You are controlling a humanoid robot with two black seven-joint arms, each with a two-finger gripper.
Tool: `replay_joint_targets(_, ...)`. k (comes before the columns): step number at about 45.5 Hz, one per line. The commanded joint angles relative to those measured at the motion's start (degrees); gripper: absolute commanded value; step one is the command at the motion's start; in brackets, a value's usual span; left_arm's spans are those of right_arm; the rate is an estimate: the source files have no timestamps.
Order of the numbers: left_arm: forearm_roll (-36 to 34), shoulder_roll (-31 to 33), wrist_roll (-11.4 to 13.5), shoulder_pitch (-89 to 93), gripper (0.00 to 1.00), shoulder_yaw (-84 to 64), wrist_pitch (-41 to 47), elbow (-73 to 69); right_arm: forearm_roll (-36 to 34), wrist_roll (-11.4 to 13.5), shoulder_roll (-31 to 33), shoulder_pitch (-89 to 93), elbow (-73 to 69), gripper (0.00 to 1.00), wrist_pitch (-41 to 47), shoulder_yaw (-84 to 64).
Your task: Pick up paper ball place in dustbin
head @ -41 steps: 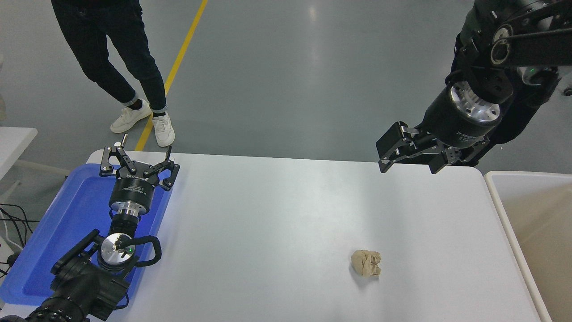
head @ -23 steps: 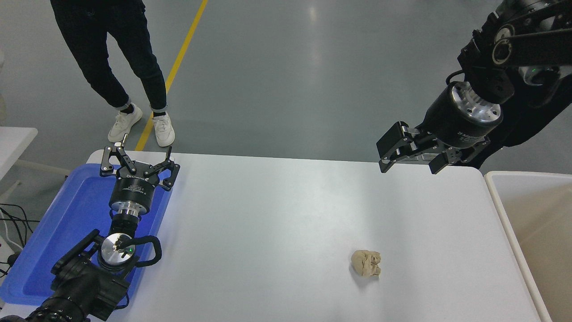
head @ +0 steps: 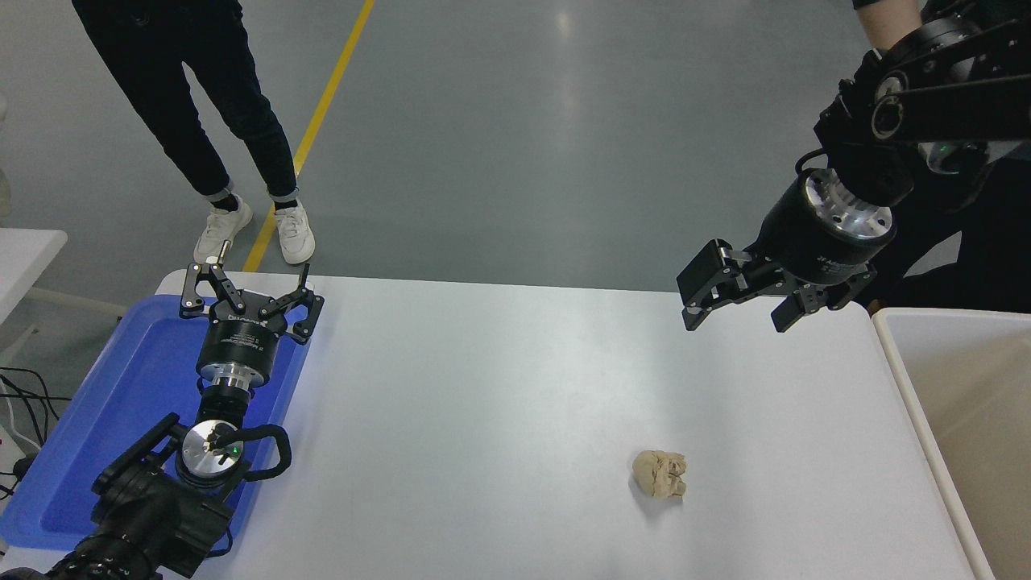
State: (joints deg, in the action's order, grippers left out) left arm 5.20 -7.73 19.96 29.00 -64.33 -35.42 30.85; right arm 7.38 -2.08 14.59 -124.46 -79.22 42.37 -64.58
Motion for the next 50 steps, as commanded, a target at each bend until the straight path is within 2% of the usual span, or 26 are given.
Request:
replay_joint_targets(1,0.0,0.0,0.0,0.0,1.0,0.0,0.0,0.0,-0.2,0.0,-2.0,5.2,0.0,1.0,-5.7,1.0)
replay_joint_targets(12,0.0,0.0,0.0,0.0,1.0,0.0,0.0,0.0,0.5,0.0,-3.1,13.8,-0.1,1.0,-15.3,2.2)
replay_joint_targets(22,0.0,0.0,0.0,0.0,1.0,0.1,0.0,0.0,1.1,-0.1,-7.9,21.3,0.1,1.0,-24.3,3.5)
replay_joint_targets(33,0.0,0.0,0.0,0.0,1.0,0.1,-0.1,0.0,1.6,0.0,-12.5,27.5,1.9,1.0,-30.6,3.5)
replay_joint_targets(50,0.0,0.0,0.0,0.0,1.0,0.1,-0.1,0.0,4.5,0.0,-14.6,37.4,7.8,1.0,-39.8,2.4)
